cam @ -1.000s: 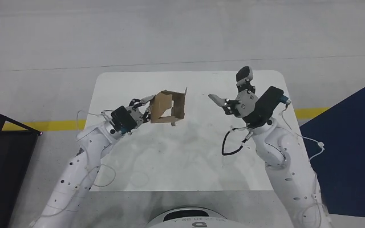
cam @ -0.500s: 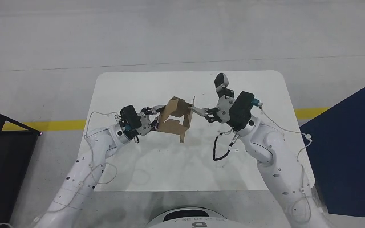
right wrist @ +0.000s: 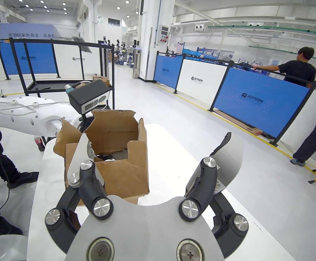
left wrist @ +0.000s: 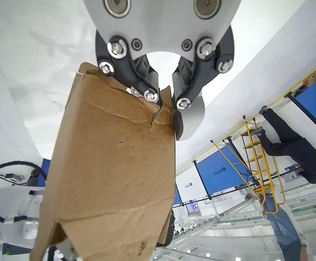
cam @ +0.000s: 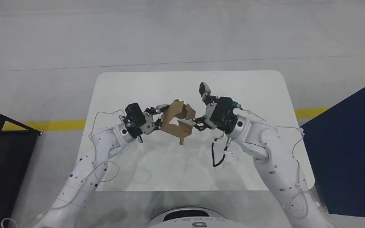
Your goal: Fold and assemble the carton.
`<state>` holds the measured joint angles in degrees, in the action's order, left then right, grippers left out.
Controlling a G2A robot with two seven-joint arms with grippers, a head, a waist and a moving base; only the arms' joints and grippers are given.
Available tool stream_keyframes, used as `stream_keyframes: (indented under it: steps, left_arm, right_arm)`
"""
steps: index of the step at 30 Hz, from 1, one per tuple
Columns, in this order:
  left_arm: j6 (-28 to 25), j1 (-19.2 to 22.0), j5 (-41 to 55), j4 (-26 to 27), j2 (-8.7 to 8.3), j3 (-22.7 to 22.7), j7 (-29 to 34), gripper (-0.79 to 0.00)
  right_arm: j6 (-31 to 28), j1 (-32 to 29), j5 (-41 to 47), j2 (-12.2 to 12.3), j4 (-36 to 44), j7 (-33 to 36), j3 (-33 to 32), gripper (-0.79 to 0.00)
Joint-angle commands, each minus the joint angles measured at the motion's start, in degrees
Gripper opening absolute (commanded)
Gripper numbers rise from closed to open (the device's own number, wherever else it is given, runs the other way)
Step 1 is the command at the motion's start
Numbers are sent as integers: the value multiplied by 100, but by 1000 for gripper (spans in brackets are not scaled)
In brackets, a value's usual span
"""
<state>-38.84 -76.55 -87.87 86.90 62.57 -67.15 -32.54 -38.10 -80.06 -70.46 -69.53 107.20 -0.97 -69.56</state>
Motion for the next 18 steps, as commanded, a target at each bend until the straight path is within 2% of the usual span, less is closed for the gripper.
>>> stream_keyframes:
  steps: [1,10,18]
  left_arm:
    - [-14,-2,111,-19,3,0,79,-785]
    - [-5,0,657,-70,37,40,509,-785]
    - [-35,-8,647,19,38,79,531,-785]
  right_arm:
    - [9,27,-4,-1,6,-6,40,0]
    - [91,46,-77,5,69,-120,132,0]
    - [122,116,14,3,-67,-31,241,0]
